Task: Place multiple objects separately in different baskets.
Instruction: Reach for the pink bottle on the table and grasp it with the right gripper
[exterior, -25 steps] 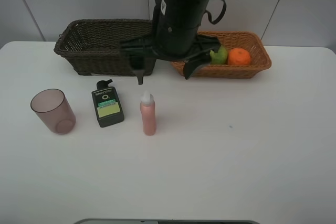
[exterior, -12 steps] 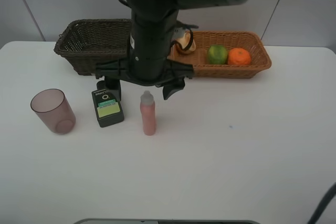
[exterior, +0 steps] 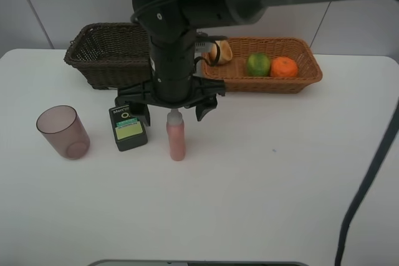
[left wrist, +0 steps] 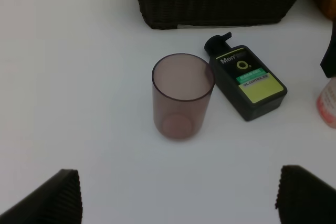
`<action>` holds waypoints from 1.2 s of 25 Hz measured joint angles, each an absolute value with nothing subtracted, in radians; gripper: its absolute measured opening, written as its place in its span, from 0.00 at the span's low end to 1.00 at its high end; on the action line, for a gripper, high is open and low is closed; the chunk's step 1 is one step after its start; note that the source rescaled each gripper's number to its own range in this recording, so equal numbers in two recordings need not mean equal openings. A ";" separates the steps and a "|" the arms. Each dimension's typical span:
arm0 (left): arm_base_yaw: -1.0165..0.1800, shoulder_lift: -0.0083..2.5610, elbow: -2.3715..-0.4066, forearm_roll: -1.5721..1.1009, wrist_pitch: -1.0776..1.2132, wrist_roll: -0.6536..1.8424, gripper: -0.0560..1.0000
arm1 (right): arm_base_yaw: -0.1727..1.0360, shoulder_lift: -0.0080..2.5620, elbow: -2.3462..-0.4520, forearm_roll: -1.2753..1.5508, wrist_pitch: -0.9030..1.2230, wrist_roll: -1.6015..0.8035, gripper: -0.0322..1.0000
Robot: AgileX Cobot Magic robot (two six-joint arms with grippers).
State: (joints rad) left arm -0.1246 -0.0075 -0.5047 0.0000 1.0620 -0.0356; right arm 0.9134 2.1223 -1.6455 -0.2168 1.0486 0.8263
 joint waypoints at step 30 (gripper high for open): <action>-0.125 -0.008 -0.505 0.000 1.062 -0.036 0.96 | 0.895 2.196 -1.647 -0.183 1.026 0.818 0.73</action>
